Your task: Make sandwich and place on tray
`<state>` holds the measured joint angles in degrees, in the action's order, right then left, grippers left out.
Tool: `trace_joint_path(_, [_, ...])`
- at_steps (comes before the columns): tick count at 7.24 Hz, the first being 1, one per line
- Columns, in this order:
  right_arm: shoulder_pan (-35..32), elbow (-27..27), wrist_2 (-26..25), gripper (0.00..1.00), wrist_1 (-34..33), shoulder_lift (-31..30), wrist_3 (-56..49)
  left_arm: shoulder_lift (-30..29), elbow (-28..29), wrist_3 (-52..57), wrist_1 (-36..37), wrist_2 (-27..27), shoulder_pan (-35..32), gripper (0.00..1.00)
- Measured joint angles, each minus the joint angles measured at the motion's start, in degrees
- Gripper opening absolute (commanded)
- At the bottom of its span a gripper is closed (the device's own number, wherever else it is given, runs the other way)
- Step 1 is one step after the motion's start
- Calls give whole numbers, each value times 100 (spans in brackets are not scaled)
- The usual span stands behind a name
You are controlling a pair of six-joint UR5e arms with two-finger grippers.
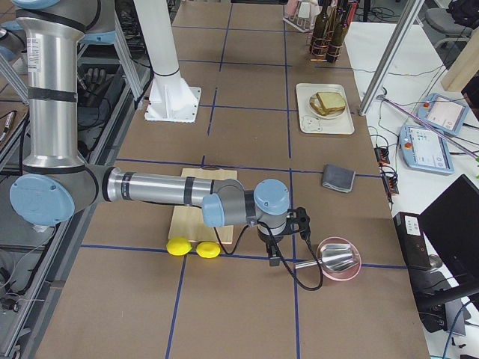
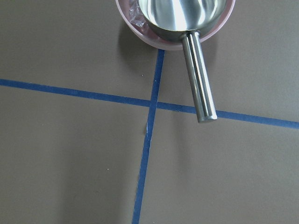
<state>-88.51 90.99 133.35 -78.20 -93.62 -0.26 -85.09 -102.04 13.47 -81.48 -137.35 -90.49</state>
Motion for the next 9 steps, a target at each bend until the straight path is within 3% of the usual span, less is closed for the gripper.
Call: trace_joint_path(9, [0,-5,-17,100,20,-62,16,-16,-46,-2,0,-9,-1,100])
